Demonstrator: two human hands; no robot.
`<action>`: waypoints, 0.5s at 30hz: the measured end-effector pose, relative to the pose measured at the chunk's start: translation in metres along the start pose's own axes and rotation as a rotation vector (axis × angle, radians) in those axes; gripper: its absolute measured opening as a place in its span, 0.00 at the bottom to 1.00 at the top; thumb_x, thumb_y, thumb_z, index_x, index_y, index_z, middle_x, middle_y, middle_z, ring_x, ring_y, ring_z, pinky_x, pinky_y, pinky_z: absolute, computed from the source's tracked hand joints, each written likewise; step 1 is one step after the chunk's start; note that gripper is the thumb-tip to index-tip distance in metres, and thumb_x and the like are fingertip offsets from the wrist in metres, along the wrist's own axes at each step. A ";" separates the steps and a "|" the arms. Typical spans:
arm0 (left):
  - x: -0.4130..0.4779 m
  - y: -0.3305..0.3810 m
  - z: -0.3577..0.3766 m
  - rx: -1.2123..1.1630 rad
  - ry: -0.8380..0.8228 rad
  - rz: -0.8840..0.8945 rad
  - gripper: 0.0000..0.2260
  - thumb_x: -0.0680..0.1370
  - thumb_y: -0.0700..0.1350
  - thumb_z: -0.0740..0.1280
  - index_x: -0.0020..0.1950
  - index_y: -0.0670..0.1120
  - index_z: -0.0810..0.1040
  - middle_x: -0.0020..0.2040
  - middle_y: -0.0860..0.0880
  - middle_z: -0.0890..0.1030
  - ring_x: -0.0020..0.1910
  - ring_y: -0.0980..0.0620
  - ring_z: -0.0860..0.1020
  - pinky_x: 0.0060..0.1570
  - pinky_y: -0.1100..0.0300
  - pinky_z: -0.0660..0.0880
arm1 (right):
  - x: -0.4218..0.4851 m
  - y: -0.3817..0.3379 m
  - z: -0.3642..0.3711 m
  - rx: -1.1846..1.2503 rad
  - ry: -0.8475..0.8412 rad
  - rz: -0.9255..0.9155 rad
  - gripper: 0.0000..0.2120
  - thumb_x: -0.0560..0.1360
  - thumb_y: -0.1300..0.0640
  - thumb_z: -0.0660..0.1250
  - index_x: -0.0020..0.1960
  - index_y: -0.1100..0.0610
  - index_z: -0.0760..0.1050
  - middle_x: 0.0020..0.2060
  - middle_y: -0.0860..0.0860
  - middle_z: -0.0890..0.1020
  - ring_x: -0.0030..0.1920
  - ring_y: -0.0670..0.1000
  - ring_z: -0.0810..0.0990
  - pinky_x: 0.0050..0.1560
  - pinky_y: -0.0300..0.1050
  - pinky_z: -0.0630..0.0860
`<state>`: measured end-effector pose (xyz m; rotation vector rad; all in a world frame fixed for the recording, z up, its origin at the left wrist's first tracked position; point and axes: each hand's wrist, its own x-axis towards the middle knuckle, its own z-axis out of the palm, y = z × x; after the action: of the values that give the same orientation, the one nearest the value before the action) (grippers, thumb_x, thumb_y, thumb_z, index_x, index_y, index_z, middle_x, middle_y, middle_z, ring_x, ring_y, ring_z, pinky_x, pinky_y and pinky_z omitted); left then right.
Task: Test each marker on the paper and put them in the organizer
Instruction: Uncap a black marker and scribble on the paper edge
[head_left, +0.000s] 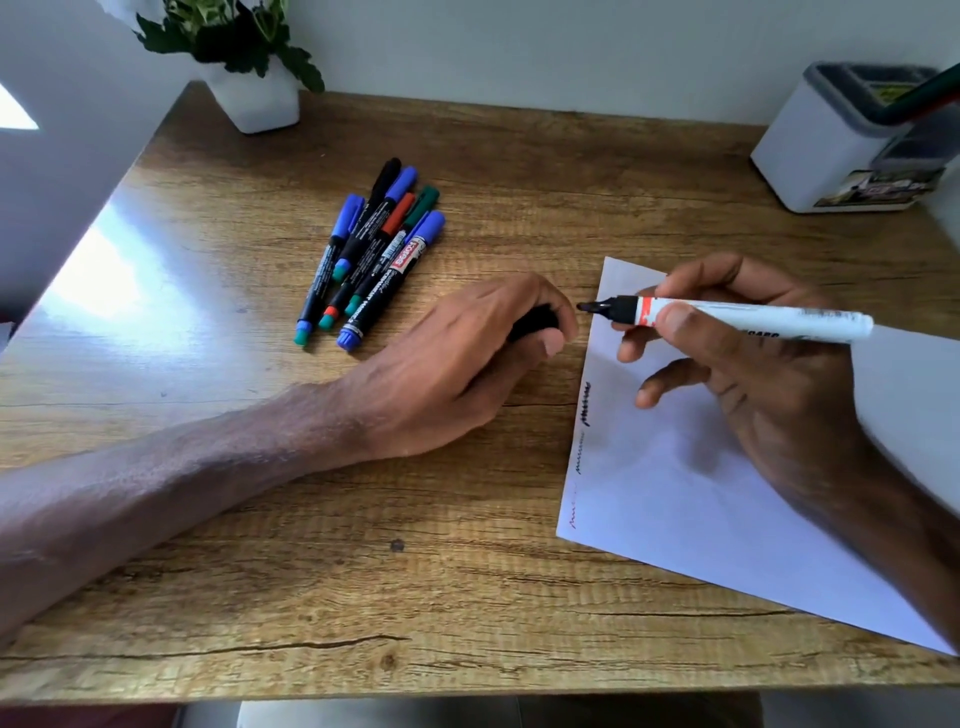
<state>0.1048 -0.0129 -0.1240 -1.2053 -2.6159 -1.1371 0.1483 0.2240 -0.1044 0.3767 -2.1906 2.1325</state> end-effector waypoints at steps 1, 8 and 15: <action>0.001 0.000 0.000 -0.002 -0.004 -0.011 0.07 0.86 0.42 0.64 0.62 0.42 0.78 0.55 0.54 0.82 0.53 0.64 0.77 0.52 0.75 0.67 | 0.000 0.000 0.000 0.002 -0.005 -0.003 0.10 0.74 0.55 0.70 0.53 0.60 0.79 0.46 0.56 0.86 0.45 0.60 0.87 0.33 0.47 0.83; 0.003 0.001 -0.006 -0.033 -0.044 -0.083 0.14 0.84 0.49 0.66 0.68 0.47 0.79 0.58 0.58 0.83 0.56 0.63 0.80 0.52 0.70 0.75 | 0.002 0.002 -0.002 -0.007 -0.038 -0.029 0.04 0.77 0.61 0.71 0.51 0.60 0.79 0.45 0.56 0.85 0.43 0.60 0.87 0.33 0.48 0.83; 0.002 0.000 -0.006 -0.031 -0.049 -0.064 0.15 0.84 0.47 0.67 0.70 0.46 0.79 0.59 0.57 0.83 0.57 0.62 0.80 0.55 0.66 0.76 | 0.000 0.003 0.002 -0.051 -0.046 -0.010 0.10 0.75 0.60 0.72 0.51 0.66 0.79 0.44 0.61 0.85 0.42 0.60 0.86 0.33 0.51 0.84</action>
<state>0.1018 -0.0151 -0.1188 -1.1780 -2.7008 -1.1778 0.1474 0.2221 -0.1076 0.4371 -2.2573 2.0794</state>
